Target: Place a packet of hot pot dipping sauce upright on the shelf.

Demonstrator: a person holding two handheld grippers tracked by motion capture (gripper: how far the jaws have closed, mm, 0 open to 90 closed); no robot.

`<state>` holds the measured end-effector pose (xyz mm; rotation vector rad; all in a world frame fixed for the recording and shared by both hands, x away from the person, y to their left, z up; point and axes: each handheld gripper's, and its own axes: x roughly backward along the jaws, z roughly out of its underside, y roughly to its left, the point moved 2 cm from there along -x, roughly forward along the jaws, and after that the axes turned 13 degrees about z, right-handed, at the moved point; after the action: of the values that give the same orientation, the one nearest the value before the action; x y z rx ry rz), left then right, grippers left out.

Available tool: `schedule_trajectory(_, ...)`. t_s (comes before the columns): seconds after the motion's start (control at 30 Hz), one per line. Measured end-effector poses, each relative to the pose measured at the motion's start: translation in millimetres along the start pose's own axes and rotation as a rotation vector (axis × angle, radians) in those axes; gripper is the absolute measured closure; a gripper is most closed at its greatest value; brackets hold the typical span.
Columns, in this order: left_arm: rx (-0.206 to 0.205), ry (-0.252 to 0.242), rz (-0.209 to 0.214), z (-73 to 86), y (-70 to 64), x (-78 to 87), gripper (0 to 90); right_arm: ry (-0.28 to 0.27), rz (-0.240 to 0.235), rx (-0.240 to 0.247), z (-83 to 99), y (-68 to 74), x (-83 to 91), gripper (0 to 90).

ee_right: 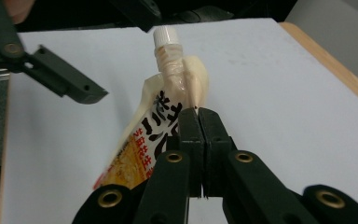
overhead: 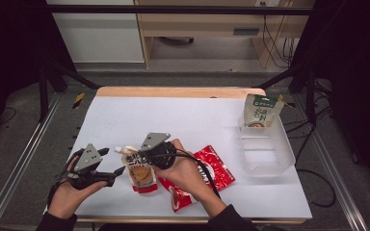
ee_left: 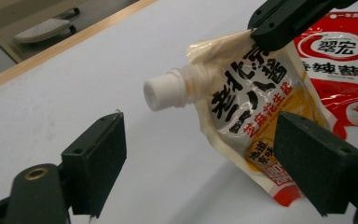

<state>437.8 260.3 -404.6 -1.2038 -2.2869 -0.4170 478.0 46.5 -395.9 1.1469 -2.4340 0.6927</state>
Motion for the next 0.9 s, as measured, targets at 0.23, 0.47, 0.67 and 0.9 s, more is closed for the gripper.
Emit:
schedule_trajectory(0.23,-0.058,0.030,0.052,-11.5,-0.2,-3.8,22.8,-0.050,-0.026,0.031,-1.3,1.5,13.6,89.7)
schedule_trajectory(0.47,-0.090,0.045,0.103,-18.0,-3.7,-8.9,39.4,-0.077,-0.059,0.077,-1.5,4.4,22.4,89.7)
schedule_trajectory(0.67,-0.062,0.021,0.133,-19.3,2.2,-8.0,51.2,-0.075,-0.072,0.086,0.7,3.5,25.9,89.5)
schedule_trajectory(0.9,-0.047,0.045,0.171,-22.3,1.7,-5.3,63.1,-0.048,-0.062,0.087,2.4,0.3,27.0,89.3)
